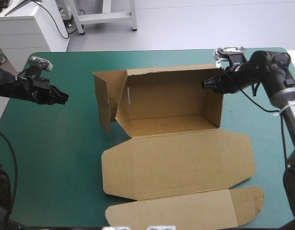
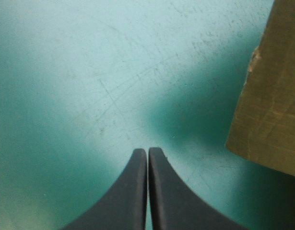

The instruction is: Fold the box

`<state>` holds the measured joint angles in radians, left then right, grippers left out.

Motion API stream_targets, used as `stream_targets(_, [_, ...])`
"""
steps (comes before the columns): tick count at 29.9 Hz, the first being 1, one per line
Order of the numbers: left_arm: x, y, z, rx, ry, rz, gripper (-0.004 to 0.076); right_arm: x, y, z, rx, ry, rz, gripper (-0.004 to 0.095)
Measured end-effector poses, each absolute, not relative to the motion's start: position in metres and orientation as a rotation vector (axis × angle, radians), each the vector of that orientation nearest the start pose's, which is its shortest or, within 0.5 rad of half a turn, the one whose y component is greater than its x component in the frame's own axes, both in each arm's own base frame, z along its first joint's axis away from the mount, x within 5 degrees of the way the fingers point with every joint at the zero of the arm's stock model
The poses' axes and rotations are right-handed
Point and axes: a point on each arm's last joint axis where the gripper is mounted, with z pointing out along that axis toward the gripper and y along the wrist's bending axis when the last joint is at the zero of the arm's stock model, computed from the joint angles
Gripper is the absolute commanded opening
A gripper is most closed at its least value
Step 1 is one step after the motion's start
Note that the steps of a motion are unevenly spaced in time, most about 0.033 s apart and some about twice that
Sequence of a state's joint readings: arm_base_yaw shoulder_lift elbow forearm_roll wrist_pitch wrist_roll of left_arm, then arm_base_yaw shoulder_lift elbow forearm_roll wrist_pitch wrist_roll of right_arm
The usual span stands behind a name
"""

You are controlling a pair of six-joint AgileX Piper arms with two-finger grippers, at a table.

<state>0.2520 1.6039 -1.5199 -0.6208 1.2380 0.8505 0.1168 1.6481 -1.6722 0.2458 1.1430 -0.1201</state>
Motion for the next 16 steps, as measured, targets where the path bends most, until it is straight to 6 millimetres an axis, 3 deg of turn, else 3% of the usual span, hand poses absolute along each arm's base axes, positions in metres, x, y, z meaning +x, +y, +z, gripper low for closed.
stream_targets(8, [0.331,0.033,0.357,0.606,2.425,-0.467,-0.0008,0.357,0.071,0.364,-0.256,2.695,0.274,-0.0009])
stream_targets(16, [0.331,0.032,0.358,0.599,2.414,-0.486,-0.0008,0.382,0.074,0.329,-0.23,2.774,0.253,-0.001])
